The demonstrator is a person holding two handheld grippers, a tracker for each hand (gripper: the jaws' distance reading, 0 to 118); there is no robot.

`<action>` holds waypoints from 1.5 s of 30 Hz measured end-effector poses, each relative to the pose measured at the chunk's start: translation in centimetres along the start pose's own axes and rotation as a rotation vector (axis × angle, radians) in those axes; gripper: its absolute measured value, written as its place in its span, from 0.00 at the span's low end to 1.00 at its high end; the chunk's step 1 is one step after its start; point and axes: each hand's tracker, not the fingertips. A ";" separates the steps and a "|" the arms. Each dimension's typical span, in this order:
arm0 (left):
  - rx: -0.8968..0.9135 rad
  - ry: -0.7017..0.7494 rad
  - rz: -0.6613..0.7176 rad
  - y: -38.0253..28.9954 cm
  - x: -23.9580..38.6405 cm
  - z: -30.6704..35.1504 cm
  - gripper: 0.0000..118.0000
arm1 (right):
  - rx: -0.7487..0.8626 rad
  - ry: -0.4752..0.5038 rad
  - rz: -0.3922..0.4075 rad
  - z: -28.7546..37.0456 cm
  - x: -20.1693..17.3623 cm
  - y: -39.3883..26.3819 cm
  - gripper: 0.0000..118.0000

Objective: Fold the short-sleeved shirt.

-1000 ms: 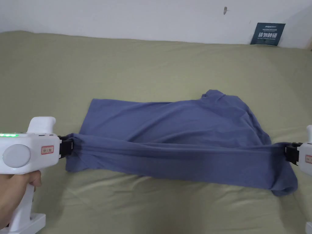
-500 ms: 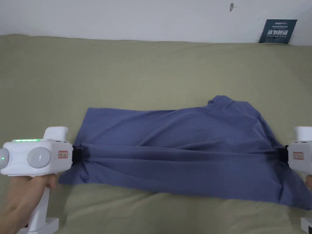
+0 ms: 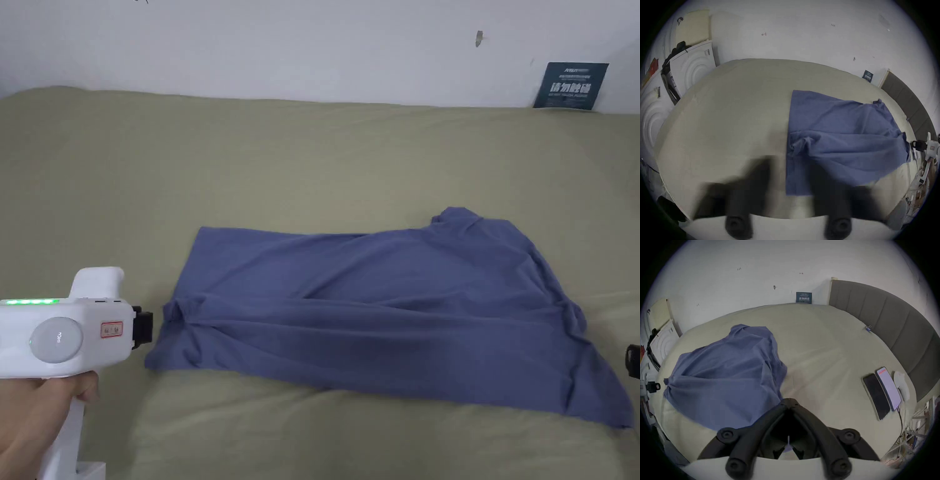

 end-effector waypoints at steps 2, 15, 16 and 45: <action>-0.018 -0.037 0.017 -0.6 0.2 -0.1 0.01 | -0.037 0.033 -0.020 -0.1 0.3 -0.3 0.00; -0.157 0.054 0.001 -2.4 1.4 -5.9 0.94 | -0.080 0.065 -0.001 -0.3 0.1 -1.8 0.76; -0.197 0.018 0.017 -2.6 1.5 -5.9 0.90 | -0.116 0.081 -0.006 -0.7 0.2 -1.9 0.99; -0.108 -0.011 -0.010 -5.9 -0.5 3.2 0.08 | -0.141 0.117 0.016 4.7 -0.3 -6.8 0.05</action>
